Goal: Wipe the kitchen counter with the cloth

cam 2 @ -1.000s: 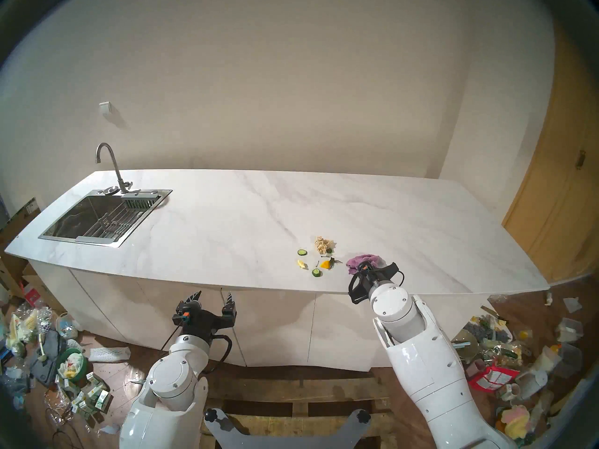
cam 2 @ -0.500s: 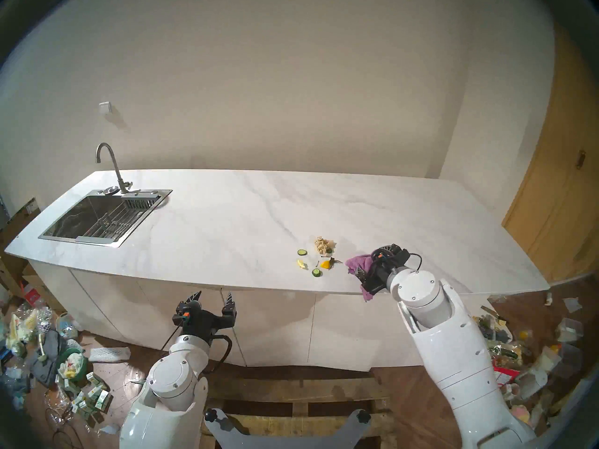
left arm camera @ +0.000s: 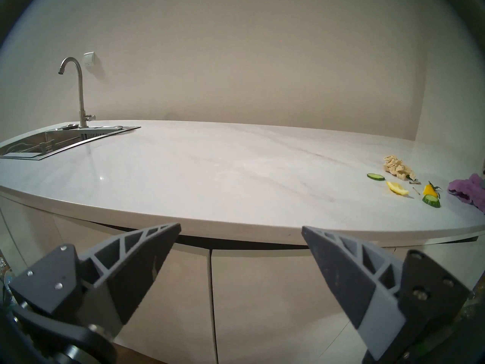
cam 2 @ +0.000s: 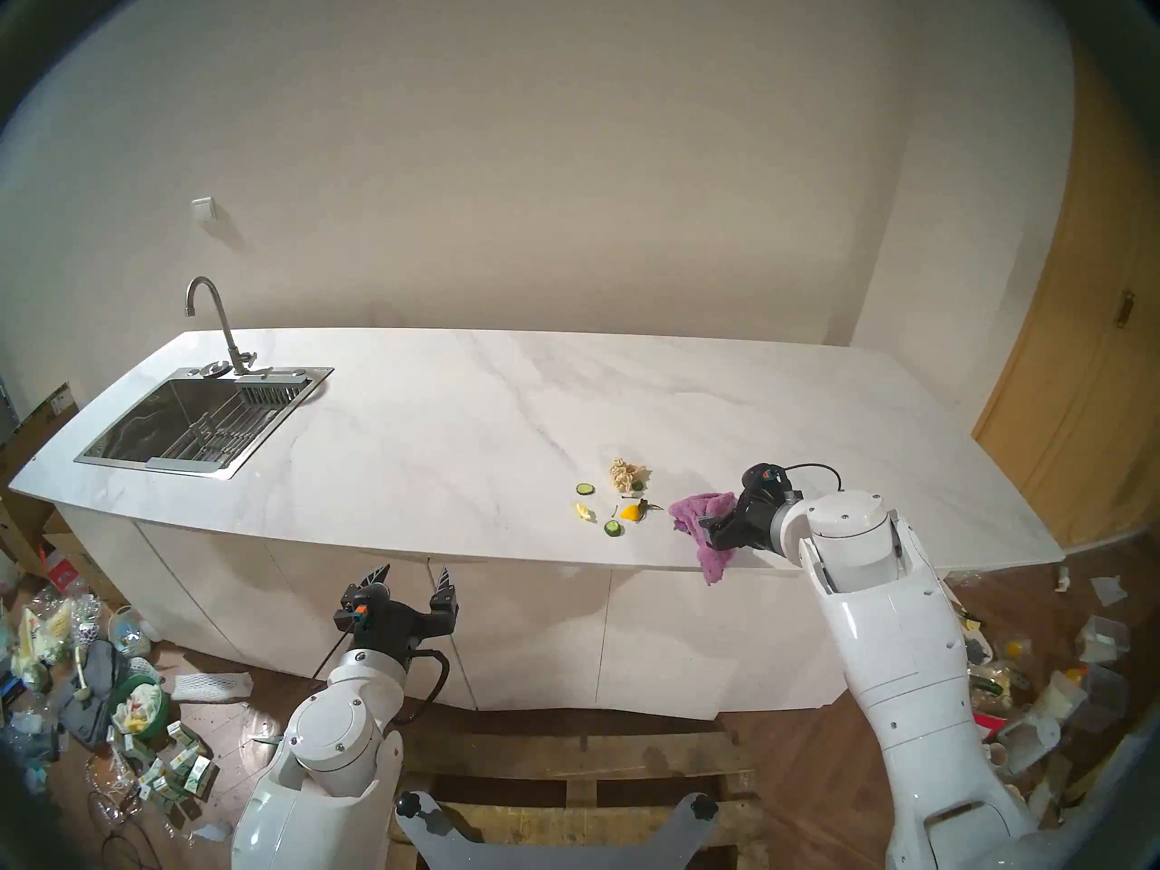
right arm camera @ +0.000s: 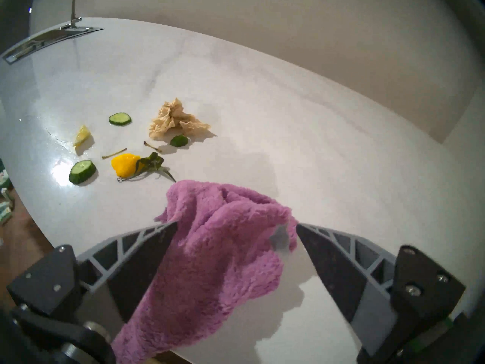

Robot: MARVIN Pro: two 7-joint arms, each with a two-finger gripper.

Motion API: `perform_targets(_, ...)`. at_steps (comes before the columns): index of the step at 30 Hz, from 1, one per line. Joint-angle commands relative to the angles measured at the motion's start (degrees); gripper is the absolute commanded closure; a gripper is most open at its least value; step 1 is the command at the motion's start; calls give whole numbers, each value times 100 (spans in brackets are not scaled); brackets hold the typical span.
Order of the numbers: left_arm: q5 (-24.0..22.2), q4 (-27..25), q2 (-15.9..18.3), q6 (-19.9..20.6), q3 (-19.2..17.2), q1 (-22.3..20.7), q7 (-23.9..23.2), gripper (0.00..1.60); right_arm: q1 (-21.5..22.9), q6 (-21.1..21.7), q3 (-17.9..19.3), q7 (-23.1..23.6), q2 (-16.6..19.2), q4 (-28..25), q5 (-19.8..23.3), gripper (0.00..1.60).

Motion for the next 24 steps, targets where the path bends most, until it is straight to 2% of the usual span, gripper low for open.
perform_targets(1, -5, -143, 5, -36, 10, -39, -19, 0, 625, 549, -192, -22, -338, -23, 68, 0)
perform_targets(6, -5, -149, 6, -35, 10, -37, -19, 0, 904, 693, -552, -234, -383, 309, -255, 0)
perform_targets(9, -7, -153, 7, -34, 10, -34, -21, 0, 1066, 696, -835, -257, -266, 537, -510, 0)
perform_targets(15, -7, -153, 7, -34, 11, -34, -20, 0, 1373, 670, -906, -258, -102, 832, -708, 0)
perform_targets(18, -6, -149, 6, -35, 11, -36, -18, 0, 1415, 656, -853, -140, 44, 728, -680, 0)
perform_targets(24, -7, -149, 7, -35, 11, -36, -17, 0, 1142, 765, -679, 173, 343, 124, -558, 0)
